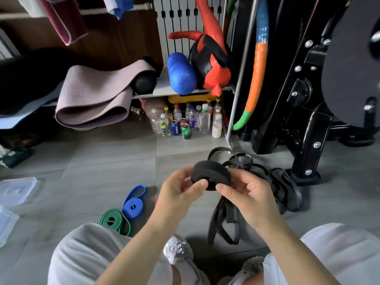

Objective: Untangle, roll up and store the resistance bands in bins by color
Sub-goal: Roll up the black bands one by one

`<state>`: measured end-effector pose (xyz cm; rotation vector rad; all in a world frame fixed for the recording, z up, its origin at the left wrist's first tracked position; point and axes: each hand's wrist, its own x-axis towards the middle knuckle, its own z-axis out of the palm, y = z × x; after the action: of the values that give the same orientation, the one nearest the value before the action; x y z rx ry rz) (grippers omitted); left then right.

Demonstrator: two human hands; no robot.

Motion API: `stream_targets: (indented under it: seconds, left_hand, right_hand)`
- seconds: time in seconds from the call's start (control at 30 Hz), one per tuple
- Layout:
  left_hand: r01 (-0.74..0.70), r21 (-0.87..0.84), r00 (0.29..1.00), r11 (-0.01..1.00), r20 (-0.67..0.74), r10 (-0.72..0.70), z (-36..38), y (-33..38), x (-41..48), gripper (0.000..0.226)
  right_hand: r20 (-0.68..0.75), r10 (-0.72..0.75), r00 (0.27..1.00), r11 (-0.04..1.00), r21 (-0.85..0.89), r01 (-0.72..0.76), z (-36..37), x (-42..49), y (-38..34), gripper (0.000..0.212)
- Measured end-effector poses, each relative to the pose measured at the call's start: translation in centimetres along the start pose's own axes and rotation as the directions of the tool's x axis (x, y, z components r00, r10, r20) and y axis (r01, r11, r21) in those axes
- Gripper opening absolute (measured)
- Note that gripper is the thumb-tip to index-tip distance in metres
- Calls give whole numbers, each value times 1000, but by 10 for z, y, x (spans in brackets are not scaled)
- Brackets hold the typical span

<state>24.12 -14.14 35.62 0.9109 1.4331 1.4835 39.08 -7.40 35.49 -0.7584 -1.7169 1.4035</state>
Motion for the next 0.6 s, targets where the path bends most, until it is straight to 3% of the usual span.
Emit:
stream_targets:
  seconds: [0.03,0.1,0.17,0.2,0.23,0.33,0.4,0.5,0.6]
  left_hand:
    - [-120,275,992,954,9,122,-7,2,2,51]
    - [-417,645,902,640,211,376,-18,9,6,61]
    - [-640,736,725,223,482,492,-24,10,12,51]
    - [-678,729,668,93,558,493,-25,11,13,45]
    - [-690,721,651,56,585,483,-26,12,14,43]
    - [-676,683,711,275,507,488,-26,8,14,40]
    - [-609,622,782,492,364,506,-22,4,9,41]
    - [-449,377,889,810,99,447,-13,2,1,61]
    - [-360,105,930,927,-36,366,-5,1,-5,49]
  right_hand:
    - [38,17,999,997,-70,-14,-4,1,2,27]
    - [103,49,993,975,-220,-26,-9,4,4,32]
    - [136,66,989,953,-302,-22,-11,7,2,33]
    - [139,60,989,952,-306,-14,-12,8,1,33]
    - [138,51,989,954,-299,-8,-13,8,-1,33]
    - [140,42,989,963,-268,-2,-15,8,-4,31]
    - [120,50,991,978,-207,-25,-15,6,-4,30]
    - [73,75,995,996,-47,-71,-14,1,-2,30]
    - [22,60,998,992,113,-62,-8,-1,-1,28]
